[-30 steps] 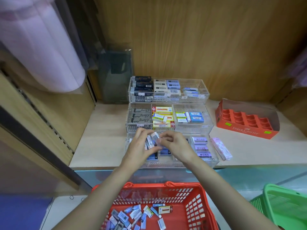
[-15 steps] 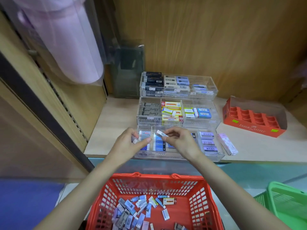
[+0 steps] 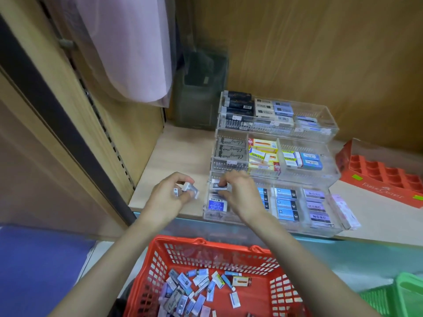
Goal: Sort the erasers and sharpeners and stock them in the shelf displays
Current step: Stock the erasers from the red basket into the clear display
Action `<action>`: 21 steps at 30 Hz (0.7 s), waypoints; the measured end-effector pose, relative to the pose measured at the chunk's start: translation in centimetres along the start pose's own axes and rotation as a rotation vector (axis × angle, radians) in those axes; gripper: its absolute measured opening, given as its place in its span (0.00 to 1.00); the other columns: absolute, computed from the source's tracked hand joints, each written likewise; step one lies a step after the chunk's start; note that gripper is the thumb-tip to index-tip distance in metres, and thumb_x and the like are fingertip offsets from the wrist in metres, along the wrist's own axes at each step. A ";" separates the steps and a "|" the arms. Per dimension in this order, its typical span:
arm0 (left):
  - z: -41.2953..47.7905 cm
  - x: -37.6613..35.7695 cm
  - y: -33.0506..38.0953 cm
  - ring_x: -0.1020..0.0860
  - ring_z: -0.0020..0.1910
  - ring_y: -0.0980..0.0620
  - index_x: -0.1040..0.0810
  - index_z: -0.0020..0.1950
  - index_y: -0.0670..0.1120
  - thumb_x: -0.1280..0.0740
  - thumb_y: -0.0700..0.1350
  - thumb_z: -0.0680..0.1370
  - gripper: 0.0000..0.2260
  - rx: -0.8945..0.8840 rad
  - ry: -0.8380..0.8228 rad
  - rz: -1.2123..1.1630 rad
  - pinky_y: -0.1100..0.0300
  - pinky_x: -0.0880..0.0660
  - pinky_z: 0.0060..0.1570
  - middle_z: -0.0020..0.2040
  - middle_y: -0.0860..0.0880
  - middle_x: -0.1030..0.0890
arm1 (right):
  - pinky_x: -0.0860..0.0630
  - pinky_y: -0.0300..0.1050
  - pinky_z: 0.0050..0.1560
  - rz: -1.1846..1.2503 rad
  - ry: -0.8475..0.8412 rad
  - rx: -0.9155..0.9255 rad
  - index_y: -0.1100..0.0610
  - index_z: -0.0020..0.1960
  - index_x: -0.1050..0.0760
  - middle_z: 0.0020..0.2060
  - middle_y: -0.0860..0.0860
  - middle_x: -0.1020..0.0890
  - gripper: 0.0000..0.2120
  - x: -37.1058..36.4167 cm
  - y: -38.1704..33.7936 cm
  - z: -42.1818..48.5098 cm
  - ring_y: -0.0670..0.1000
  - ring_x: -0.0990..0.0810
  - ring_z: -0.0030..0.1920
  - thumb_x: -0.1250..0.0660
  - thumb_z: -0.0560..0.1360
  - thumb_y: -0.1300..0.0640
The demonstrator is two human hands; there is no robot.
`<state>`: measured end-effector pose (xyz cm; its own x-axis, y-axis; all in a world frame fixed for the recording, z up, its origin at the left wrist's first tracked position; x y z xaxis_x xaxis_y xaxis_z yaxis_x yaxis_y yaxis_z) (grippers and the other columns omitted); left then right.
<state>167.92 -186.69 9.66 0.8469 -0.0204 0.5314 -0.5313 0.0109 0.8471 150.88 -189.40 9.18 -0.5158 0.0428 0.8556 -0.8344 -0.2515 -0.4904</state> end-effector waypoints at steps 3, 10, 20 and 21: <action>-0.3 -0.1 0.0 0.26 0.41 0.53 0.22 0.46 0.54 0.28 0.41 0.73 0.08 0.023 -0.009 -0.052 0.70 0.33 0.39 0.44 0.47 0.20 | 0.36 0.44 0.50 -0.166 -0.044 0.086 0.57 0.43 0.22 0.45 0.52 0.19 0.06 -0.7 -0.6 0.3 0.55 0.28 0.50 0.28 0.68 0.61; -1.5 -0.8 1.9 0.28 0.37 0.48 0.21 0.43 0.56 0.26 0.41 0.70 0.10 0.023 -0.011 -0.165 0.69 0.33 0.38 0.34 0.51 0.24 | 0.32 0.49 0.53 -0.310 -0.168 0.159 0.58 0.48 0.21 0.49 0.55 0.22 0.08 -0.9 -1.2 0.9 0.57 0.30 0.53 0.30 0.72 0.56; -1.6 -1.2 3.1 0.23 0.37 0.65 0.19 0.46 0.47 0.27 0.35 0.70 0.09 0.084 0.024 -0.475 0.76 0.31 0.38 0.40 0.57 0.17 | 0.29 0.32 0.46 0.603 -0.185 -0.066 0.51 0.52 0.23 0.44 0.45 0.20 0.11 2.3 -2.6 -3.0 0.42 0.23 0.44 0.32 0.74 0.64; -1.6 -1.4 2.9 0.21 0.40 0.61 0.19 0.47 0.46 0.27 0.35 0.70 0.09 0.102 0.029 -0.508 0.74 0.29 0.39 0.42 0.53 0.17 | 0.28 0.32 0.44 0.662 -0.191 -0.095 0.51 0.50 0.24 0.42 0.45 0.21 0.11 2.0 -2.9 -3.3 0.42 0.24 0.41 0.31 0.73 0.64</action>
<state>165.23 -185.03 11.37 0.9981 0.0296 0.0539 -0.0510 -0.0909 0.9945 151.61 -185.42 11.81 -0.8860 -0.2637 0.3815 -0.3741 -0.0799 -0.9240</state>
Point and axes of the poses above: each hand's wrist, its own z-axis towards the middle knuckle, its own x-axis out of the back of the hand, y = z × x, the point moved 8 cm from there along z, towards the middle knuckle
